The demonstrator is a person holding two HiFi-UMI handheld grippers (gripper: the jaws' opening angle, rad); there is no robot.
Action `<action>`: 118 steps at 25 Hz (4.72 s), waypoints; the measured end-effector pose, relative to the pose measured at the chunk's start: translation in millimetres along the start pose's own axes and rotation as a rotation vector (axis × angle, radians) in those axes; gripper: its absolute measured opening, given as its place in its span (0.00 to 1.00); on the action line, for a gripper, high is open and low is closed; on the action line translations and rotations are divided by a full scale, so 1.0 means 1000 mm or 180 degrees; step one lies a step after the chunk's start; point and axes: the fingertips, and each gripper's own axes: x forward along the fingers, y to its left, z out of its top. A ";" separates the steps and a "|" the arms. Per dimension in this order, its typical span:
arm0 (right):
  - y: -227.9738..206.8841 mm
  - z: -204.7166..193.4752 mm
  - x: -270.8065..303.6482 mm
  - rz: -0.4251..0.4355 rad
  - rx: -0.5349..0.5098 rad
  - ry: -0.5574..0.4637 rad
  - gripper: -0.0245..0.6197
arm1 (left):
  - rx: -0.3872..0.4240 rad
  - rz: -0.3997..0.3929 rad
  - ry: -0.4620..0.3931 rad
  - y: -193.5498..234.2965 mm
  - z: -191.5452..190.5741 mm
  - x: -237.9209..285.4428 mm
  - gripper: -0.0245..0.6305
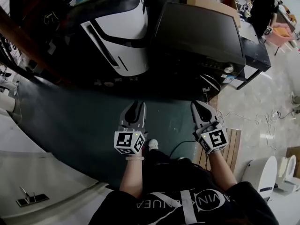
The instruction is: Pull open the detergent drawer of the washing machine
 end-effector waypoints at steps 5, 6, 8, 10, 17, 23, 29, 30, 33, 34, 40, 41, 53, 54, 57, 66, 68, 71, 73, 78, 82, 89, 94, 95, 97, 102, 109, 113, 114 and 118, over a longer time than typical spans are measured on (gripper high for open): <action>0.001 -0.005 0.029 -0.0176 0.0001 0.0054 0.06 | -0.0075 -0.0197 0.0031 0.026 -0.001 0.027 0.17; 0.001 -0.005 0.035 -0.0229 0.0026 0.0069 0.06 | -0.0078 -0.0246 0.0045 0.030 -0.001 0.032 0.17; -0.001 -0.010 0.044 -0.0343 0.0059 0.0077 0.06 | -0.0077 -0.0350 0.0078 0.040 -0.002 0.041 0.17; -0.002 -0.015 0.054 -0.0437 0.0073 0.0071 0.06 | -0.0071 -0.0448 0.0109 0.051 -0.002 0.050 0.17; 0.005 -0.017 0.086 -0.0596 0.0034 0.0121 0.06 | 0.0043 -0.0676 0.0110 0.078 0.000 0.073 0.17; 0.002 -0.033 0.096 -0.0652 -0.0036 0.0190 0.06 | -0.0041 -0.0898 0.0252 0.080 -0.026 0.094 0.17; -0.013 -0.057 0.110 -0.0658 -0.0021 0.0319 0.06 | -0.0132 -0.1089 0.0375 0.065 -0.056 0.123 0.17; -0.016 -0.060 0.114 -0.0650 -0.0026 0.0314 0.06 | -0.0128 -0.1119 0.0393 0.063 -0.060 0.128 0.17; -0.025 -0.071 0.129 -0.0657 0.0047 0.0327 0.06 | -0.0144 -0.1180 0.0458 0.058 -0.070 0.145 0.17; -0.028 -0.077 0.133 -0.0646 0.0044 0.0351 0.06 | -0.0173 -0.1184 0.0475 0.057 -0.074 0.151 0.17; -0.046 -0.105 0.159 -0.0515 0.0059 0.0442 0.06 | -0.0436 -0.1146 0.0545 0.057 -0.100 0.191 0.17; -0.051 -0.110 0.162 -0.0503 0.0065 0.0460 0.06 | -0.0495 -0.1134 0.0553 0.056 -0.105 0.197 0.17; -0.089 -0.153 0.203 -0.0462 0.0224 0.0540 0.06 | -0.1181 -0.1089 0.0480 0.056 -0.144 0.260 0.18; -0.091 -0.155 0.206 -0.0465 0.0206 0.0517 0.06 | -0.1249 -0.1091 0.0473 0.055 -0.146 0.264 0.18; -0.098 -0.164 0.213 -0.0465 0.0199 0.0466 0.06 | -0.1442 -0.1073 0.0436 0.057 -0.151 0.275 0.18; -0.111 -0.186 0.234 -0.0479 0.0286 0.0457 0.06 | -0.2010 -0.1202 0.0233 0.056 -0.164 0.307 0.18; -0.112 -0.193 0.238 -0.0470 0.0261 0.0499 0.06 | -0.2116 -0.1215 0.0185 0.056 -0.168 0.311 0.18; -0.113 -0.198 0.244 -0.0455 0.0194 0.0443 0.06 | -0.2228 -0.1280 0.0107 0.055 -0.170 0.318 0.18; -0.115 -0.197 0.249 -0.0482 0.0234 0.0408 0.06 | -0.2310 -0.1323 0.0033 0.054 -0.170 0.322 0.18; -0.119 -0.204 0.251 -0.0458 0.0212 0.0440 0.06 | -0.2635 -0.1412 -0.0161 0.059 -0.167 0.334 0.18; -0.123 -0.208 0.253 -0.0517 0.0369 0.0559 0.06 | -0.2816 -0.1557 -0.0274 0.059 -0.163 0.343 0.18; -0.127 -0.206 0.256 -0.0497 0.0313 0.0448 0.06 | -0.3116 -0.1641 -0.0502 0.060 -0.157 0.352 0.23; -0.130 -0.207 0.255 -0.0497 0.0259 0.0448 0.06 | -0.3271 -0.1733 -0.0612 0.059 -0.153 0.355 0.23; -0.130 -0.207 0.255 -0.0509 0.0293 0.0474 0.06 | -0.3304 -0.1733 -0.0630 0.059 -0.152 0.356 0.23; -0.131 -0.206 0.255 -0.0528 0.0329 0.0478 0.06 | -0.3365 -0.1709 -0.0652 0.060 -0.152 0.357 0.23; -0.131 -0.209 0.251 -0.0569 0.0376 0.0551 0.06 | -0.3562 -0.1645 -0.0728 0.061 -0.152 0.358 0.23; -0.127 -0.203 0.245 -0.0615 0.0402 0.0482 0.06 | -0.3638 -0.1599 -0.0673 0.061 -0.152 0.357 0.22; -0.127 -0.202 0.236 -0.0636 0.0355 0.0414 0.06 | -0.3654 -0.1598 -0.0694 0.058 -0.156 0.350 0.22; -0.126 -0.202 0.234 -0.0631 0.0329 0.0396 0.06 | -0.3655 -0.1602 -0.0693 0.057 -0.157 0.348 0.22; -0.121 -0.201 0.227 -0.0658 0.0304 0.0424 0.06 | -0.3646 -0.1641 -0.0663 0.055 -0.155 0.340 0.22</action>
